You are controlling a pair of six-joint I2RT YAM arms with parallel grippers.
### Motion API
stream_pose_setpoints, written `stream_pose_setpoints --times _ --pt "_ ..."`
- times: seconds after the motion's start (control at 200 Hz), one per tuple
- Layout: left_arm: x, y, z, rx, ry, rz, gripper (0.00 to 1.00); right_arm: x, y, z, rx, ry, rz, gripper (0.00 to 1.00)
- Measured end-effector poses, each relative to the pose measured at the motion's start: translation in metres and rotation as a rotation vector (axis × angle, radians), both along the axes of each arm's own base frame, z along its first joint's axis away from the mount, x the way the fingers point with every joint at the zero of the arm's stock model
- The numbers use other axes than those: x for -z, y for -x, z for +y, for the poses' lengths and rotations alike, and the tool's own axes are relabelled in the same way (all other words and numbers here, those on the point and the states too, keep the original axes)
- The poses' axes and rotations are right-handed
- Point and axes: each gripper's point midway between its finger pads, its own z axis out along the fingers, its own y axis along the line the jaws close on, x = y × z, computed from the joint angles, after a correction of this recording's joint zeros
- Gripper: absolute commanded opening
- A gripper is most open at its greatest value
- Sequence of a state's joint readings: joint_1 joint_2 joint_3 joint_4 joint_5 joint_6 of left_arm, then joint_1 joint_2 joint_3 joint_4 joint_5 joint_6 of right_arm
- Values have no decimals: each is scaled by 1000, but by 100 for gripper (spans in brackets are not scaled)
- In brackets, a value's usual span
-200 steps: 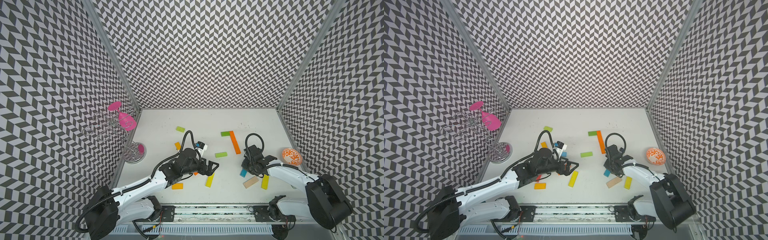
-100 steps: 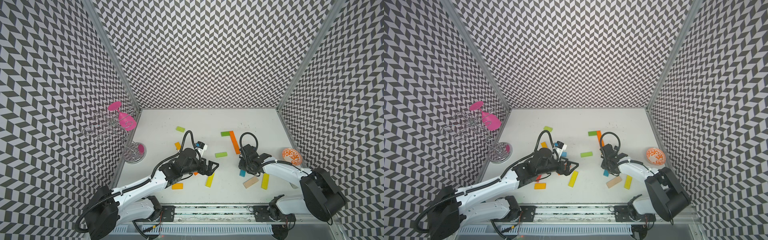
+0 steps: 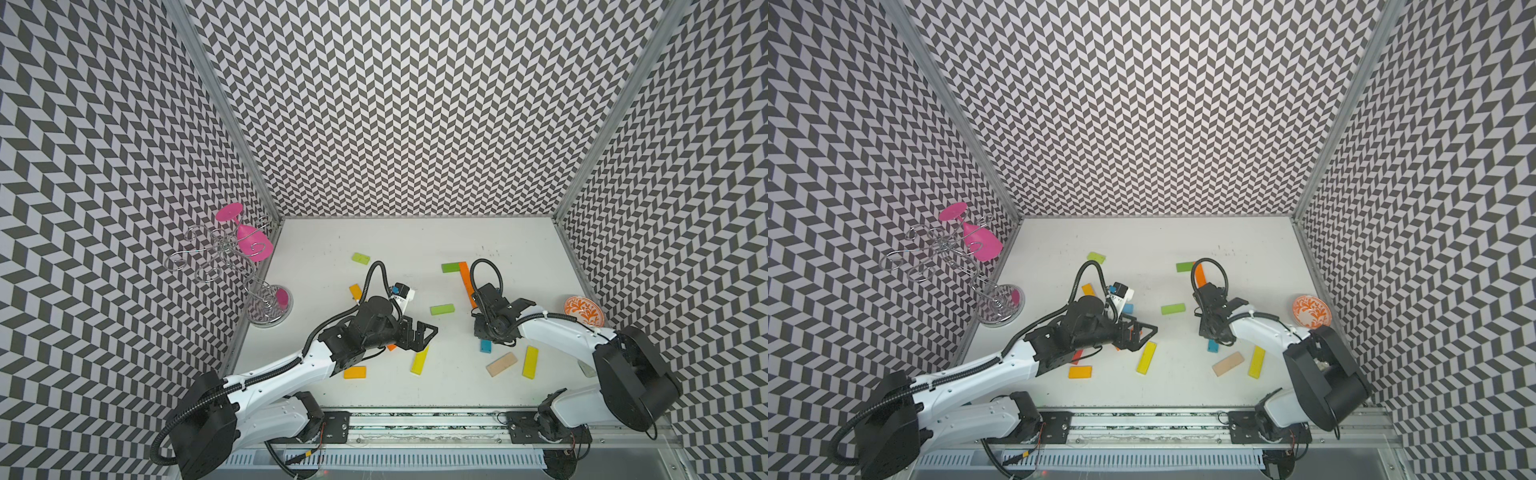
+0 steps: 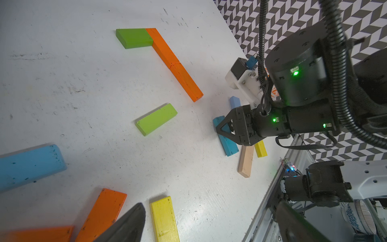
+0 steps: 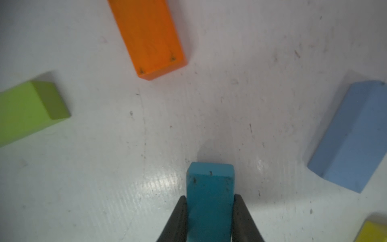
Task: Assemble a giraffe with building blocks
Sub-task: Pick up the building block from the center of the board, then assemble the building block at the center of the board.
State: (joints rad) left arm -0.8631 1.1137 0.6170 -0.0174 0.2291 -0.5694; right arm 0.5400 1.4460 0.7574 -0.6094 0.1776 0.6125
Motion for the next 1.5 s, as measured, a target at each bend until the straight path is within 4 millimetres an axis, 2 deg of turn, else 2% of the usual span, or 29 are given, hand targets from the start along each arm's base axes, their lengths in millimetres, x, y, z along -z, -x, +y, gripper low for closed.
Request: stream_pose_setpoints --times 0.2,0.436,0.651,0.821,1.132,1.497 --pt "2 -2 1 -5 -5 0 98 -14 -14 8 -150 26 -47 13" --pt "5 -4 2 -8 -15 3 98 -1 -13 15 -248 42 8 17" --pt "4 -8 5 -20 -15 -3 99 0 -28 17 -272 67 12 22" --pt "4 -11 7 -27 -16 -3 99 3 -35 9 -261 80 21 23" --pt "5 -13 8 -31 -20 -7 99 8 -40 -2 -248 86 40 25" --pt "12 -14 7 -31 -34 8 99 9 -45 2 -283 81 39 29"
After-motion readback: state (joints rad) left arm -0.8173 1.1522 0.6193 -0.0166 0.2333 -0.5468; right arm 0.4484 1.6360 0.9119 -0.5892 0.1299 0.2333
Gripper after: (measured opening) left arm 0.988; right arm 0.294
